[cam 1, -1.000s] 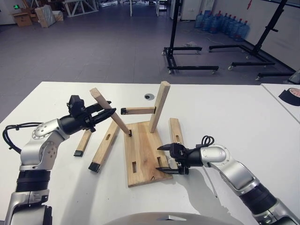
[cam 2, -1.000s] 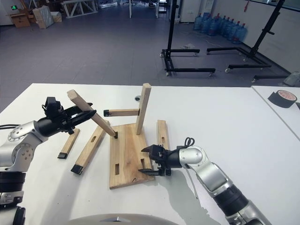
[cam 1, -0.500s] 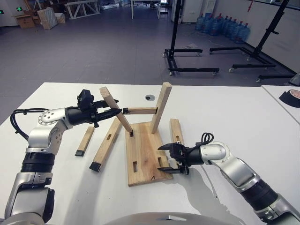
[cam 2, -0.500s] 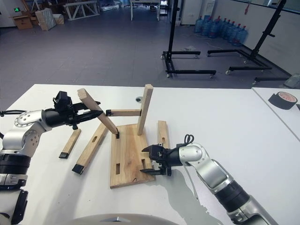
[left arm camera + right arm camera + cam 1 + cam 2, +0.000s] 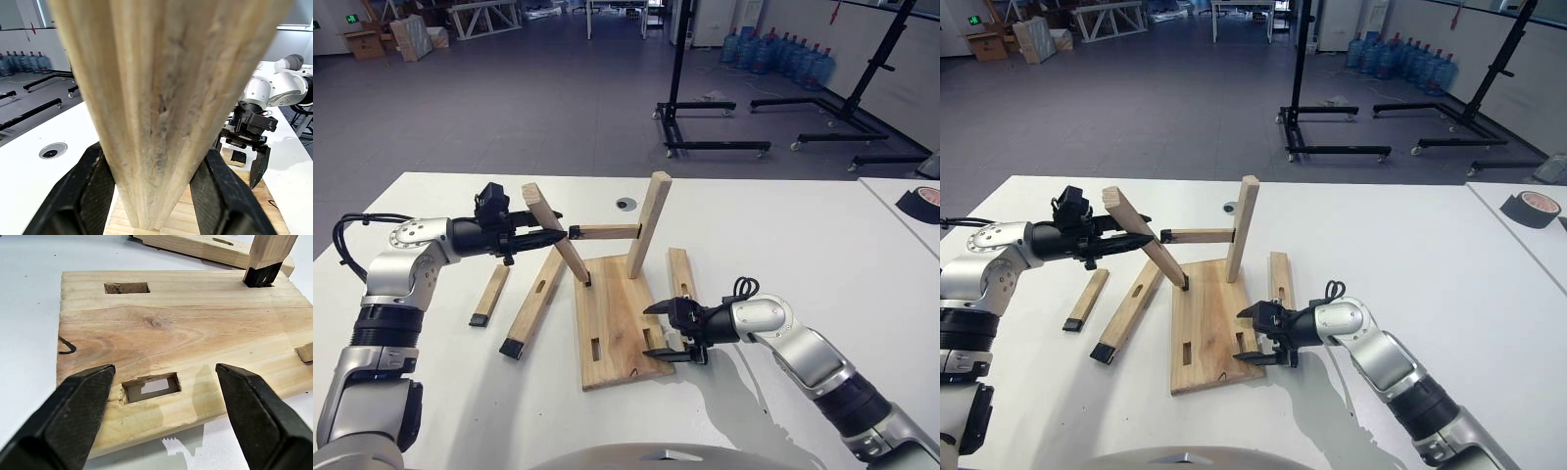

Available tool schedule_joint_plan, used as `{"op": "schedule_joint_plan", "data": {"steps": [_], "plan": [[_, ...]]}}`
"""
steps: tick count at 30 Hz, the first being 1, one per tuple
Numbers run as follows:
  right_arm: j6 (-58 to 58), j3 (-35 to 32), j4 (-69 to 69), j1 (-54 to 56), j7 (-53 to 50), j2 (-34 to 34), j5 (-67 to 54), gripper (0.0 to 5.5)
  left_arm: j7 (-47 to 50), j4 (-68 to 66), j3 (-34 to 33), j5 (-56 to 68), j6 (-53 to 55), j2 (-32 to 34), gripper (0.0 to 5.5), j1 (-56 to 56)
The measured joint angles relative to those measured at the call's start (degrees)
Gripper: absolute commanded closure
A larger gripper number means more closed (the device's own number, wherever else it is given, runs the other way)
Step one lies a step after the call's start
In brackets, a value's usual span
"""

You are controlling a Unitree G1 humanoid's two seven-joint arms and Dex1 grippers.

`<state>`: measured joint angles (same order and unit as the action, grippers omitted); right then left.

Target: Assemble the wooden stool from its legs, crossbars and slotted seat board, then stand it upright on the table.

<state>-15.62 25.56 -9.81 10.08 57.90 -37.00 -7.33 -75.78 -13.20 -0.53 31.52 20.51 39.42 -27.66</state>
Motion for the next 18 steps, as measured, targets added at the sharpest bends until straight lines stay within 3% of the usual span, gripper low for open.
{"op": "schedule_joint_plan", "data": {"steps": [18], "plan": [[-1.24,0.05,-0.24,0.18,0.37,0.02,0.04,1.71,-1.15,-17.68,3.07,-1.34,-4.72,-4.70,3.48,-8.18]]}}
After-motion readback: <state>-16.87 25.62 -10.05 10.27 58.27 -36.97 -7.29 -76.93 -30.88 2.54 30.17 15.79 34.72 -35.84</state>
